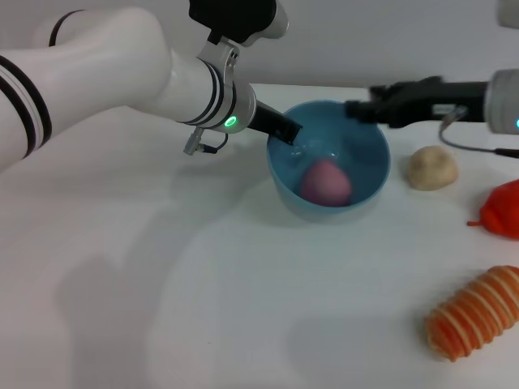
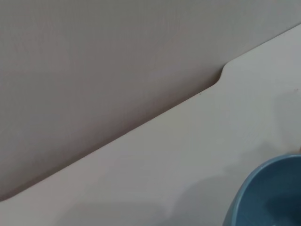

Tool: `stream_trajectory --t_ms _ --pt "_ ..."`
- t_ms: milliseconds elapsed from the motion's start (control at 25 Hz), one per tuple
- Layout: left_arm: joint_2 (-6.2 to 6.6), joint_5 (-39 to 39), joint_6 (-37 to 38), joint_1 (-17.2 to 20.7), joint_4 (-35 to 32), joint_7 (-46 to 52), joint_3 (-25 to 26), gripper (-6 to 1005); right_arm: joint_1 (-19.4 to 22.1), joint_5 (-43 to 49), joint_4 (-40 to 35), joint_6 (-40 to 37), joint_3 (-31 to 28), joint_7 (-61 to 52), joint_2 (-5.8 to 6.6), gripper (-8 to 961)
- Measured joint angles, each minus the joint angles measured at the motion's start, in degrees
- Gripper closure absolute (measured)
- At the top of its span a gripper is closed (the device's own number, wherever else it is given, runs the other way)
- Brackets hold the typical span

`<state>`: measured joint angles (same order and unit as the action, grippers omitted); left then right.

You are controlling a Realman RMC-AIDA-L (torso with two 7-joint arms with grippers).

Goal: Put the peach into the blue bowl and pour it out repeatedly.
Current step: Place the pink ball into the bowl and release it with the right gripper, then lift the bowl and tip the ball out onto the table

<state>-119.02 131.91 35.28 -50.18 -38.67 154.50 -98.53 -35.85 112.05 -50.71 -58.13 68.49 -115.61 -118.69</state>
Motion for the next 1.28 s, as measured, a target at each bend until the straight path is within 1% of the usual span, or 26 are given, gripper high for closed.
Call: stream_trajectory --t_ms 40,120,240,320,360,440,480,560,640,760,920,1040,1120,1160,1200,1240,1280 --pt "0.02 0.0 -0.1 0.0 0.0 0.0 0.0 999 0.8 -0.3 -0.3 0.8 -1.0 1.0 -0.04 442" --pt "0.02 0.0 -0.2 0.0 0.0 -0.1 -0.1 999 2.8 -2.7 -0.2 4.4 -2.7 5.8 -0.17 425" --pt "0.03 0.0 -0.9 0.4 0.0 -0.1 -1.3 999 6.7 -14.1 2.4 9.6 -3.6 20.7 -0.22 399" --pt "0.03 0.0 -2.2 0.6 0.0 -0.1 -3.1 999 9.7 -26.5 4.8 10.6 -4.3 34.1 -0.2 390" --pt "0.03 0.0 -2.7 0.7 0.0 -0.1 -3.7 999 11.3 -33.3 6.4 10.5 -4.8 42.5 -0.21 390" --pt "0.02 0.0 -3.2 0.7 0.0 -0.1 -4.5 999 13.4 -44.6 9.4 10.2 -5.1 55.5 -0.24 390" --pt "0.03 0.0 -3.3 0.7 0.0 0.0 -4.5 999 14.2 -51.4 12.3 9.8 -5.2 62.3 -0.24 390" --pt "0.02 0.0 -3.5 0.7 -0.1 -0.1 -4.5 999 15.1 -61.3 17.8 8.2 -6.1 71.9 -0.14 390" --pt "0.03 0.0 -3.7 0.6 -0.2 -0.3 -4.6 999 15.3 -67.9 23.9 4.2 -8.4 79.3 -0.02 390" --pt "0.03 0.3 -4.2 0.0 -0.9 -0.8 -5.2 1000 15.5 -73.6 31.5 -1.9 -11.9 86.8 -0.01 390" --pt "0.31 0.7 -4.5 -1.2 -3.4 -4.1 -5.8 1000 16.4 -75.1 37.4 -4.6 -15.3 88.2 -0.18 391" --pt "0.19 2.6 -6.5 -2.2 -5.2 -8.2 -6.7 1000 16.6 -75.3 41.4 -6.2 -18.0 88.2 -0.24 391" --pt "0.05 5.0 -8.7 -2.6 -6.5 -9.3 -9.2 1000 16.7 -75.4 43.2 -7.1 -19.3 88.3 -0.24 391" --pt "0.04 8.8 -11.0 -2.8 -8.5 -9.4 -13.2 1000 16.9 -75.4 43.6 -7.2 -19.7 88.3 -0.23 391" --pt "0.04 8.8 -11.0 -2.8 -8.5 -9.4 -13.2 1000 17.1 -75.4 43.9 -7.4 -20.1 88.3 -0.21 391" --pt "0.04 10.3 -11.5 -2.9 -9.2 -9.4 -14.6 1000 17.4 -75.5 44.1 -7.5 -20.5 88.3 -0.21 391" --pt "0.03 13.4 -12.3 -2.9 -10.3 -9.4 -16.7 1000 17.6 -75.5 44.1 -7.5 -20.8 88.3 -0.22 391"
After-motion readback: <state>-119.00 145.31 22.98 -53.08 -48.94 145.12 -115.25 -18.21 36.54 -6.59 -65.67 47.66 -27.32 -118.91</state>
